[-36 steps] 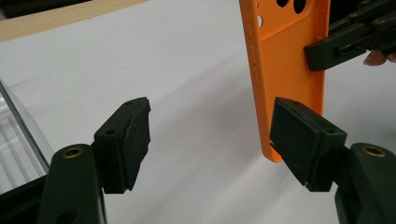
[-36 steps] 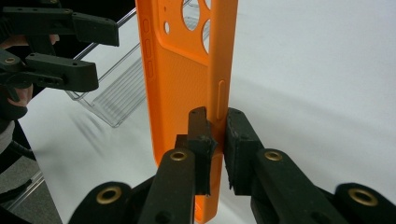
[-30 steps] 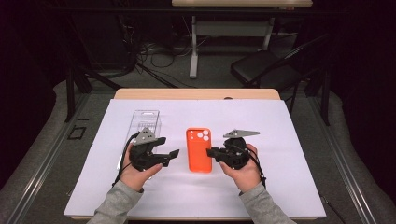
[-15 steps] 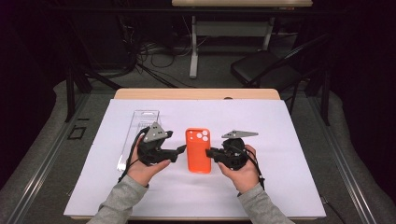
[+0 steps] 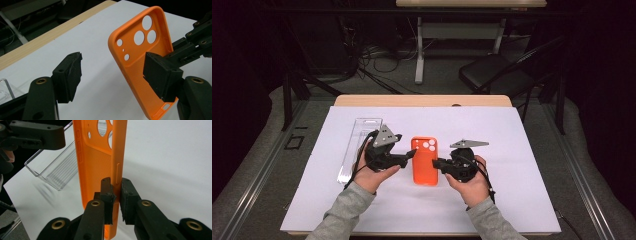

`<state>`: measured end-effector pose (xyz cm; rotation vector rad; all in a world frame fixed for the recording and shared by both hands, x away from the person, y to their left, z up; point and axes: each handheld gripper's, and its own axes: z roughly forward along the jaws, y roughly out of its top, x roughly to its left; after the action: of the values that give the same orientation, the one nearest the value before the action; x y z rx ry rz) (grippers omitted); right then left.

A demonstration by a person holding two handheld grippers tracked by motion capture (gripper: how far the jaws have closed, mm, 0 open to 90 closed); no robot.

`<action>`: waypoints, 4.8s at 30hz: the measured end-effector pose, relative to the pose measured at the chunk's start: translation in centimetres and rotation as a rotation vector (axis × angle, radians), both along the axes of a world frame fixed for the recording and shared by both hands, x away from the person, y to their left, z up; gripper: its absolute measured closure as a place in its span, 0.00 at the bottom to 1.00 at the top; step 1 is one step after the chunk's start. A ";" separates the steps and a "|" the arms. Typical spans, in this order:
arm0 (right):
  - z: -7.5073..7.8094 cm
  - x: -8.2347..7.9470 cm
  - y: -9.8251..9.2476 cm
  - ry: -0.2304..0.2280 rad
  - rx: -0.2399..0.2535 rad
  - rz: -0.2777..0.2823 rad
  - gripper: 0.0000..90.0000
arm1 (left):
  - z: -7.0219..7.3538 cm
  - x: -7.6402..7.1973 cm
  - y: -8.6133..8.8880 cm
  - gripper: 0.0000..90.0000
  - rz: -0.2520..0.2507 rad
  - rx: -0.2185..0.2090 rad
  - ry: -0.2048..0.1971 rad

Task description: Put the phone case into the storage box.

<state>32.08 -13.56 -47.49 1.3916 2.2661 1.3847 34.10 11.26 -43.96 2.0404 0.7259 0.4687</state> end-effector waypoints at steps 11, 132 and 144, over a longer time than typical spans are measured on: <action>0.3 -0.1 0.1 -0.020 -0.015 -0.002 0.91 | 0.8 0.1 0.0 0.44 0.001 0.008 -0.049; -0.5 -0.9 2.2 -0.004 -0.068 0.079 0.90 | 0.2 -0.6 0.7 0.91 -0.025 0.107 0.001; -0.5 -0.8 2.1 -0.002 -0.060 0.085 0.85 | 0.3 -0.5 1.1 0.91 -0.009 0.111 -0.007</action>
<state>31.27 -11.45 -48.02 1.2900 2.3702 1.3299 33.61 12.37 -43.65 2.1431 0.7002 0.5209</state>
